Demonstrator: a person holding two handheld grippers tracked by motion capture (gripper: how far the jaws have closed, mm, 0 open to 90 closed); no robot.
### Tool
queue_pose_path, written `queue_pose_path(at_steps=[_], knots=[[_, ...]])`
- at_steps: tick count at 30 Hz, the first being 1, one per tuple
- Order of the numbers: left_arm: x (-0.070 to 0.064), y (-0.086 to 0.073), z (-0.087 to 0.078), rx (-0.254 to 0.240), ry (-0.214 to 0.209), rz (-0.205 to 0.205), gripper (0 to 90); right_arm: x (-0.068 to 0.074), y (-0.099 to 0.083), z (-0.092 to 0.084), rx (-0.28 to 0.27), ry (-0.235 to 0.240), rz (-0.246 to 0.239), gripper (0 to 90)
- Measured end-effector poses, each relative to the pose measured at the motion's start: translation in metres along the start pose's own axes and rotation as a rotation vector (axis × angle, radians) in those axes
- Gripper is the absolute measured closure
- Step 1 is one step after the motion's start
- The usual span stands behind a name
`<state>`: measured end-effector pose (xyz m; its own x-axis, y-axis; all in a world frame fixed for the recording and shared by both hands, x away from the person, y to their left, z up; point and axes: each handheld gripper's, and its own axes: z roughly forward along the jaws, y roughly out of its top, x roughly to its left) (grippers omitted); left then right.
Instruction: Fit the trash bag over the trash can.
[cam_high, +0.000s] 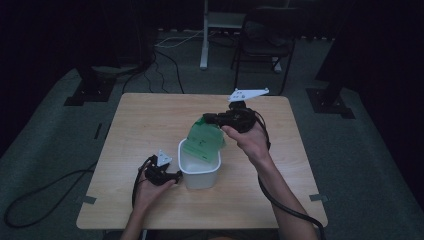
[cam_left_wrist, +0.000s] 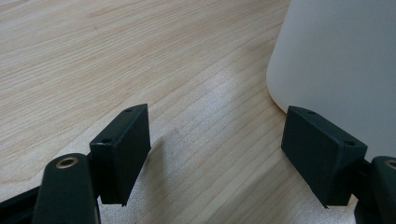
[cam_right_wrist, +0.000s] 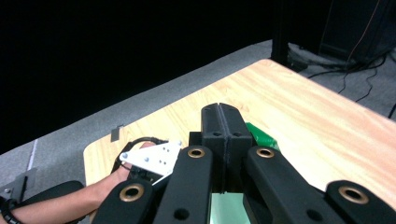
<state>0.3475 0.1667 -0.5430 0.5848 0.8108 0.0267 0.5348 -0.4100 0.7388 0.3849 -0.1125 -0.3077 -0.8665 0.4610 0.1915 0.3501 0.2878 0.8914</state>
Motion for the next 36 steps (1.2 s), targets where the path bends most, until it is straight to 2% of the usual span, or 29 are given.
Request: queue_pose_path(at_steps=[6,14,20,24,29,31,36], knots=[[-0.001,0.000,0.000,0.001,0.002,0.003,24.7,-0.001,-0.015,0.006,0.023,0.003,0.019,90.0],[-0.001,0.000,0.000,0.000,0.003,0.002,24.6,-0.006,-0.038,0.012,0.068,-0.031,0.048,89.8],[-0.001,0.000,0.000,-0.001,0.004,0.002,24.6,-0.012,-0.053,0.013,0.083,-0.034,0.070,88.5],[-0.001,0.000,0.000,0.000,0.006,0.001,24.6,-0.019,-0.060,0.006,0.074,-0.083,0.078,82.4],[-0.001,0.000,0.000,0.001,0.005,0.003,24.6,-0.035,-0.078,-0.002,0.080,-0.155,0.123,73.0],[-0.001,0.000,0.001,0.002,0.005,0.003,24.7,-0.041,-0.088,-0.001,0.081,-0.165,0.136,68.5],[-0.001,0.000,0.001,0.002,0.004,0.002,24.6,-0.051,-0.109,0.011,0.119,-0.198,0.128,61.7]])
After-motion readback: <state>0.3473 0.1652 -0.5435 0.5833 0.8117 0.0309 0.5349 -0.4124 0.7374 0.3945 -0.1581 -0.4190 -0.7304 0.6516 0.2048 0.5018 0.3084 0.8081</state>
